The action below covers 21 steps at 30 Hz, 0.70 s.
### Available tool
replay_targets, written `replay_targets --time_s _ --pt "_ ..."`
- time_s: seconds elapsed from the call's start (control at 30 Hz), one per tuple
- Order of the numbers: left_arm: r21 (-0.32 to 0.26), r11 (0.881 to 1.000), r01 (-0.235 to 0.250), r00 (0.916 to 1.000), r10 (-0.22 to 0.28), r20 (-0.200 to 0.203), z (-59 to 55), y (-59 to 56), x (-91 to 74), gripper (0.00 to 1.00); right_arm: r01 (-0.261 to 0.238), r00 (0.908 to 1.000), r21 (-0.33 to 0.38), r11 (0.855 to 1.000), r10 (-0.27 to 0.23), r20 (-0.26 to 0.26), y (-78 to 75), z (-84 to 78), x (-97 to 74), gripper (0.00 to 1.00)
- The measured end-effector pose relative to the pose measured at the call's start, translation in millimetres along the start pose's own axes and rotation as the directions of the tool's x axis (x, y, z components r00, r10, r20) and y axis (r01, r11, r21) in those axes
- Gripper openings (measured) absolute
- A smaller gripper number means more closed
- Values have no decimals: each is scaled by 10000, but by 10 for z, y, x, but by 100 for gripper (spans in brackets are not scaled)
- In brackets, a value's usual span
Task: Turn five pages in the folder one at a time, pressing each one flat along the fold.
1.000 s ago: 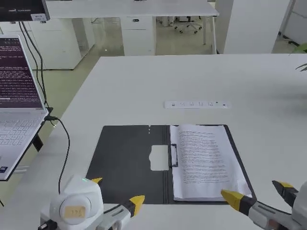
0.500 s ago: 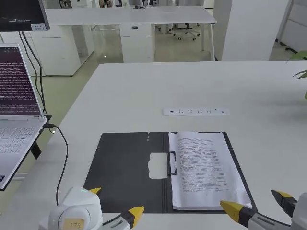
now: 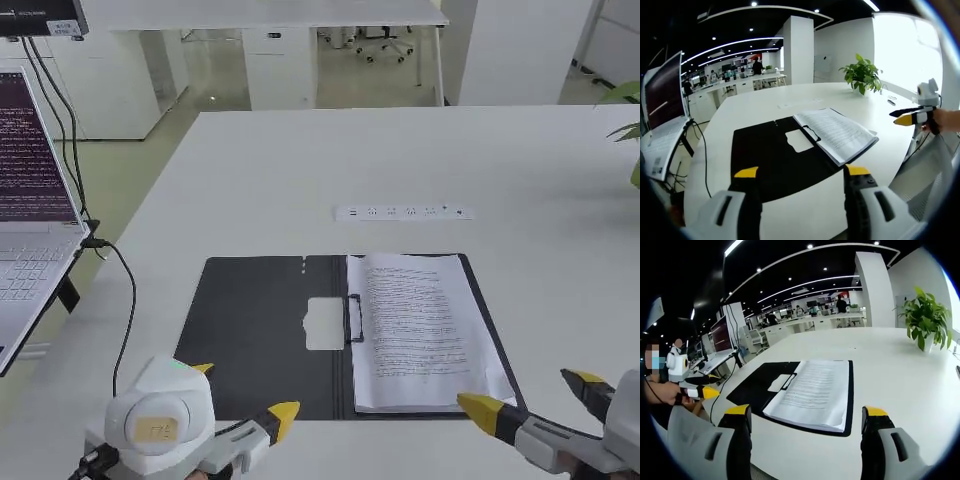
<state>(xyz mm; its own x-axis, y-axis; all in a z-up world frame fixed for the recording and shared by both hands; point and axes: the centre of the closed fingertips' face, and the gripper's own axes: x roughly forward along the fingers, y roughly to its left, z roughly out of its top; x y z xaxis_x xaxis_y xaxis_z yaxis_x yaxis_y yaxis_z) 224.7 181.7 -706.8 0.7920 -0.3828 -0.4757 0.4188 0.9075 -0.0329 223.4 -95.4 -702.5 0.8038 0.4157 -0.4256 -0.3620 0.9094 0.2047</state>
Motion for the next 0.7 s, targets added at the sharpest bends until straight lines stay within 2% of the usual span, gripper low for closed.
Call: replay_targets --time_s 0.1,0.27,0.4,0.7 --pt "94 9999 52 10000 -52 -14 47 -18 16 66 19 10000 -88 10000 -19 19 -13 50 -34 90" --pt "111 9999 119 9997 -121 203 220 -34 39 66 49 9998 -116 9999 -47 170 -33 167 -57 90" --pt "180 9997 167 9996 -171 225 284 -56 47 65 60 9996 -159 9999 -55 287 -30 222 -60 89" --pt "237 9995 201 9996 -206 192 298 -63 85 65 76 9997 -146 9999 -72 250 -32 219 -50 89"
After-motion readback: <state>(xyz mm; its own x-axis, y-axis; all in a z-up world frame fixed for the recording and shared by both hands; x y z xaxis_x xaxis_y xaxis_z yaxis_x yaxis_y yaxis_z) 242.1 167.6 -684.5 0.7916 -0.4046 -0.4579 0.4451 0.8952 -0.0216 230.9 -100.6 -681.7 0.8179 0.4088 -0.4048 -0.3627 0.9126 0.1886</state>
